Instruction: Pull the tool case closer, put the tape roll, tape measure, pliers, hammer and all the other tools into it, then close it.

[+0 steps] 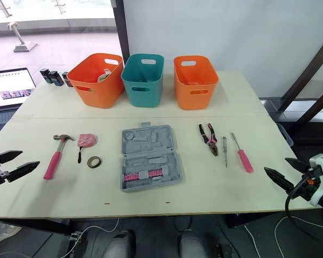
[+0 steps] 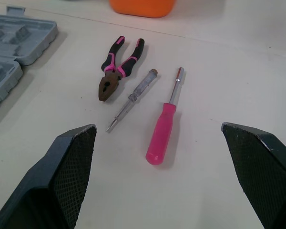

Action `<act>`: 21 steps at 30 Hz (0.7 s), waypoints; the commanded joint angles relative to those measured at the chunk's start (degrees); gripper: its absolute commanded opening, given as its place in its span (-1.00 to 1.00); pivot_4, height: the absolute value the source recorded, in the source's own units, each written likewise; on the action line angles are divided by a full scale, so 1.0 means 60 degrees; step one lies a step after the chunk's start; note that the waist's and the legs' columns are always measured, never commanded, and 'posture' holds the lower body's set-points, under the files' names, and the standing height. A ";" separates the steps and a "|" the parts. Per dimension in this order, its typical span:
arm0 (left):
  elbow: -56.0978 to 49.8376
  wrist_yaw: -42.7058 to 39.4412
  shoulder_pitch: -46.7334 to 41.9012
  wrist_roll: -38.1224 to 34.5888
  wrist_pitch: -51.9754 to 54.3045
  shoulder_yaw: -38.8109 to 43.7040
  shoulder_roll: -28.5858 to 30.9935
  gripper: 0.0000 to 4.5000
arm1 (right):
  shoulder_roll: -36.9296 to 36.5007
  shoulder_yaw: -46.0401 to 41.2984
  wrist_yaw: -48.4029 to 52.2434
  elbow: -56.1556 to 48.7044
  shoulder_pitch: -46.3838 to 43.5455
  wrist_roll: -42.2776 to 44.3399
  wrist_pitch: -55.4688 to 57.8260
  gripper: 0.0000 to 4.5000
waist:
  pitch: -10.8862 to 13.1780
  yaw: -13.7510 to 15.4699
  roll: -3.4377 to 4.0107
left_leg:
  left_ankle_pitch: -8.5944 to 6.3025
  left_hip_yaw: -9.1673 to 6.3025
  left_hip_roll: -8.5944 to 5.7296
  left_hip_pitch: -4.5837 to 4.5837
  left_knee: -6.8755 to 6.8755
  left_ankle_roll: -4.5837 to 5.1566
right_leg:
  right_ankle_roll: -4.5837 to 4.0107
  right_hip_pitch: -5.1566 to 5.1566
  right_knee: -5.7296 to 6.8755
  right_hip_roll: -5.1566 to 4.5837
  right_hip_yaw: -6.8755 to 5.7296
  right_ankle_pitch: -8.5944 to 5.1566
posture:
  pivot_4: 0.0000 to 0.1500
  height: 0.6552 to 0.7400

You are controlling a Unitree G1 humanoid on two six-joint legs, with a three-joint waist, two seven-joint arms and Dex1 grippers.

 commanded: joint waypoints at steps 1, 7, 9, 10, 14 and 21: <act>-0.0171 -0.0014 -0.0041 0.0020 -0.0094 0.0247 0.0180 1.00 | -0.0055 -0.0276 0.0025 -0.0164 -0.0028 0.0075 -0.0138 0.98 | 0.0000 0.0000 0.0000 | 0.0000 0.0000 0.0000 0.0000 0.0000 0.0000 | 0.0000 0.0000 0.0000 0.0000 0.0000 0.0000 | 1.00 1.00; -0.0155 0.0031 -0.0113 0.0009 0.0020 0.0225 0.0127 1.00 | 0.0009 -0.0261 -0.0023 -0.0215 0.0003 0.0066 -0.0144 0.98 | 0.0000 0.0000 0.0000 | 0.0000 0.0000 0.0000 0.0000 0.0000 0.0000 | 0.0000 0.0000 0.0000 0.0000 0.0000 0.0000 | 1.00 1.00; -0.0005 -0.0004 -0.0164 0.0071 -0.0094 0.0186 0.0132 1.00 | 0.0037 -0.0259 -0.0079 -0.0209 -0.0005 0.0047 -0.0158 0.98 | 0.0000 0.0000 0.0000 | 0.0000 0.0000 0.0000 0.0000 0.0000 0.0000 | 0.0000 0.0000 0.0000 0.0000 0.0000 0.0000 | 1.00 1.00; 0.0042 -0.0022 -0.0177 0.0080 -0.0105 0.0175 0.0134 1.00 | 0.0046 -0.0258 -0.0096 -0.0204 -0.0007 0.0042 -0.0164 0.98 | 0.0000 0.0001 0.0000 | 0.0000 0.0000 0.0000 0.0000 0.0000 0.0000 | 0.0000 0.0000 0.0001 0.0000 0.0000 0.0000 | 1.00 1.00; 0.0125 -0.0063 -0.0219 0.0107 -0.0124 0.0142 0.0136 1.00 | 0.0048 -0.0246 -0.0126 -0.0196 -0.0015 0.0029 -0.0179 0.98 | 0.0000 0.0000 0.0000 | 0.0000 0.0000 0.0000 0.0000 0.0000 0.0000 | 0.0000 0.0001 0.0001 0.0000 0.0000 0.0000 | 1.00 1.00; 0.0282 -0.0133 -0.0356 0.0186 -0.0198 0.0090 0.0118 1.00 | 0.0045 -0.0220 -0.0139 -0.0164 -0.0019 0.0020 -0.0219 0.98 | 0.0000 0.0002 0.0000 | 0.0000 0.0000 0.0000 0.0000 0.0000 0.0000 | 0.0000 0.0001 0.0002 0.0001 0.0000 0.0000 | 1.00 1.00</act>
